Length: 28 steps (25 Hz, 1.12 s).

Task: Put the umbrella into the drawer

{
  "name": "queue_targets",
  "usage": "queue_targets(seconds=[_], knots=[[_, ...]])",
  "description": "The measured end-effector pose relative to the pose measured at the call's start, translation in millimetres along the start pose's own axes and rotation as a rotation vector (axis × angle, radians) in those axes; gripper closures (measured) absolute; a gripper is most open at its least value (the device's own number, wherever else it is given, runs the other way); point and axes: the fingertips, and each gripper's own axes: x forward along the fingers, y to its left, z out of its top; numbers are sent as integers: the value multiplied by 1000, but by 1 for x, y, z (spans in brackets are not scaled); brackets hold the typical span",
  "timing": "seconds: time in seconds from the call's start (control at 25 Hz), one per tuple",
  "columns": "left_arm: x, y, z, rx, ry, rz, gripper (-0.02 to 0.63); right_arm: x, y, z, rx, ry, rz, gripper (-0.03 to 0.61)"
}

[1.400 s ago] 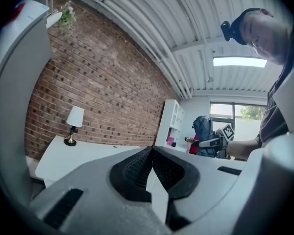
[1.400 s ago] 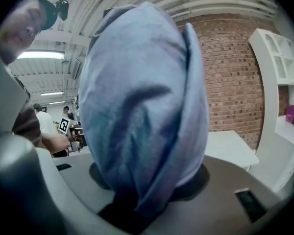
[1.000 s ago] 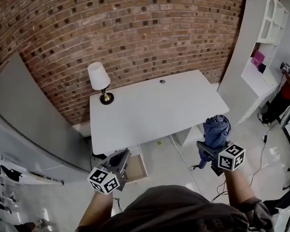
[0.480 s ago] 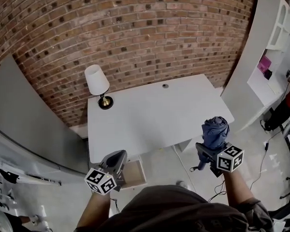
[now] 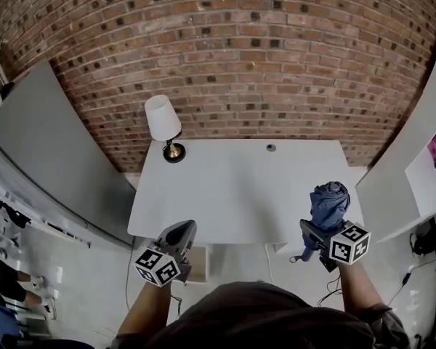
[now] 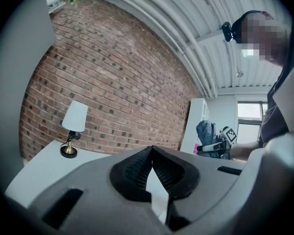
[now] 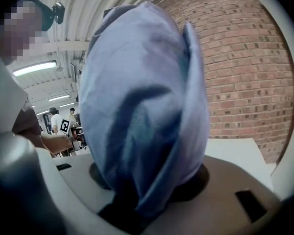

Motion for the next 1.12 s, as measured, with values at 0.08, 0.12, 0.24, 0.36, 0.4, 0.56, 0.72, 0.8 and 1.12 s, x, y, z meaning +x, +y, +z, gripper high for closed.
queue_targets(seconds=[0.08, 0.12, 0.24, 0.36, 0.4, 0.56, 0.72, 0.8, 1.12], knots=[[13, -8, 0, 12, 3, 20, 614, 5, -17, 4, -7, 17, 16, 374], [17, -10, 0, 19, 7, 22, 614, 8, -22, 4, -3, 19, 22, 374], [21, -9, -4, 40, 23, 13, 614, 14, -24, 0, 4, 11, 26, 374], [19, 3, -4, 37, 30, 11, 614, 21, -23, -5, 21, 8, 7, 374], [16, 8, -3, 39, 31, 10, 614, 23, -20, -7, 27, 10, 4, 376], [6, 22, 1, 42, 28, 12, 614, 30, -8, -4, 19, 27, -5, 376], [-5, 33, 0, 21, 14, 32, 614, 40, 0, 6, -22, 55, 0, 374], [-9, 41, -1, 11, 5, 51, 614, 50, 4, 12, -44, 71, 14, 374], [-46, 72, -8, -21, -33, 174, 614, 108, 35, 30, -140, 156, 125, 376]])
